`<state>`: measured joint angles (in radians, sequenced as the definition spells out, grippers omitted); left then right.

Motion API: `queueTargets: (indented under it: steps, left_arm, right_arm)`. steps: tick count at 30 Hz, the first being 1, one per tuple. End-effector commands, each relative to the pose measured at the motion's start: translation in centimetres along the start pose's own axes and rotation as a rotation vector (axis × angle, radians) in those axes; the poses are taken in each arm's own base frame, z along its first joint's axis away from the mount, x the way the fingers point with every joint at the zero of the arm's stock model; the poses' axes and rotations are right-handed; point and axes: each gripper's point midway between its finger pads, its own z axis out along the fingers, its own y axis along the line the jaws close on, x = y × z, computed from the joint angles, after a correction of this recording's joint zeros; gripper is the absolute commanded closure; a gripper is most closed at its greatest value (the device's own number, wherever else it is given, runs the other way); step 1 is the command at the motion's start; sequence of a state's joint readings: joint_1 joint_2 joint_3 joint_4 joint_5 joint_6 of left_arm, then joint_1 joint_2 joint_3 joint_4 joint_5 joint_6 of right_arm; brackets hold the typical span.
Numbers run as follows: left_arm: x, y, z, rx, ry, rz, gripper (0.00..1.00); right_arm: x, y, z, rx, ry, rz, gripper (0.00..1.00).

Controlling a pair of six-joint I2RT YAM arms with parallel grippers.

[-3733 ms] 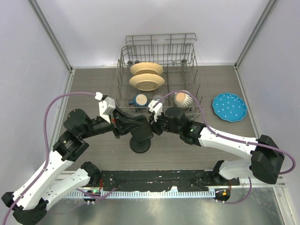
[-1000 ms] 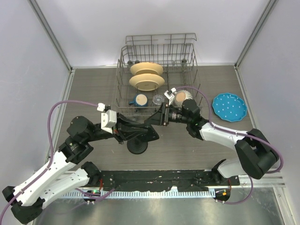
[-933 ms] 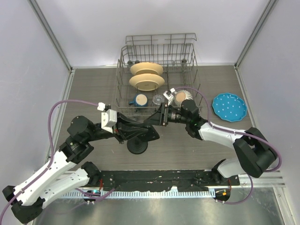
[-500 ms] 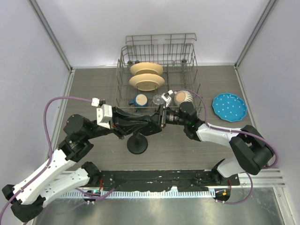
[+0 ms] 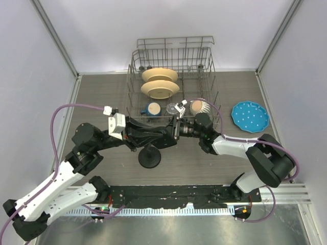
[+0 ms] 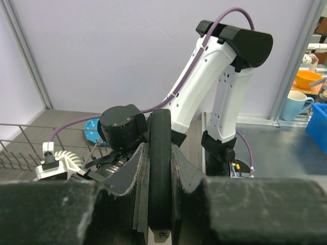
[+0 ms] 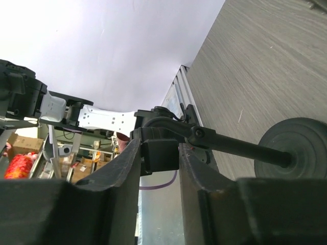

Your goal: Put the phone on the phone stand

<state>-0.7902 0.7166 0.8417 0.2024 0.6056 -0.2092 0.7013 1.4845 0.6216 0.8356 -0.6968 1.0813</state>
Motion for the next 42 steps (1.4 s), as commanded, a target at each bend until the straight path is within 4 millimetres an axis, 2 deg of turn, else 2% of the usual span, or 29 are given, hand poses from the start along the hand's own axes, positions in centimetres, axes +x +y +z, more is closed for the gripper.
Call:
queueTargets:
  steps: [1, 5, 7, 10, 13, 17, 22, 27, 29, 32, 36, 38, 40, 42]
  left_arm:
    - [-1.6, -0.5, 0.4, 0.044, -0.025, 0.064, 1.0]
    - [2.3, -0.4, 0.4, 0.103, 0.123, 0.099, 1.0]
    - [4.6, -0.5, 0.3, 0.141, 0.207, 0.093, 1.0]
    - [6.1, -0.6, 0.5, 0.212, 0.241, 0.15, 1.0]
    - [6.7, -0.1, 1.1, 0.234, 0.24, 0.171, 1.0]
    - [8.2, 1.6, 2.2, 0.207, 0.273, 0.191, 1.0]
    - [9.7, 3.6, 1.7, 0.123, 0.304, 0.279, 1.0]
    - [9.8, 4.7, 0.7, 0.051, 0.32, 0.353, 1.0]
    - [10.5, 5.0, 0.1, 0.028, 0.346, 0.363, 1.0]
    - [10.7, 4.8, -0.8, 0.011, 0.353, 0.372, 1.0]
    - [9.7, 4.9, -2.7, -0.087, 0.334, 0.381, 1.0]
    - [9.7, 5.2, -3.8, -0.158, 0.354, 0.346, 1.0]
    - [8.8, 5.6, -5.2, -0.244, 0.344, 0.338, 1.0]
    - [9.7, 5.2, -6.3, -0.262, 0.356, 0.307, 1.0]
  right_arm:
    - [-0.4, 1.8, 0.1, -0.07, -0.023, -0.03, 0.76]
    - [-0.5, 1.7, 0.0, -0.064, -0.036, -0.028, 0.99]
    - [-0.5, 1.7, 0.0, -0.067, -0.038, -0.028, 0.99]
    - [-0.4, 1.2, 0.1, -0.059, -0.029, -0.019, 0.99]
    - [-0.3, 1.4, 0.2, -0.079, -0.019, -0.012, 0.99]
    - [-0.3, 1.8, 0.2, -0.09, -0.014, -0.013, 0.99]
    - [-0.3, 2.1, 0.2, -0.1, -0.01, 0.009, 0.99]
    - [-0.4, 2.3, 0.1, -0.117, -0.018, 0.041, 0.99]
    - [-0.6, 2.7, 0.0, -0.134, -0.025, 0.054, 0.99]
    - [-0.8, 2.7, 0.0, -0.134, -0.035, 0.064, 0.99]
    - [-1.2, 2.0, -0.5, -0.109, -0.085, 0.075, 0.99]
    - [-2.1, 2.3, -0.9, -0.112, -0.149, 0.06, 0.99]
    - [-2.9, 2.0, -1.2, -0.091, -0.221, 0.055, 0.99]
    - [-3.1, 3.1, -1.3, -0.122, -0.261, 0.034, 0.99]
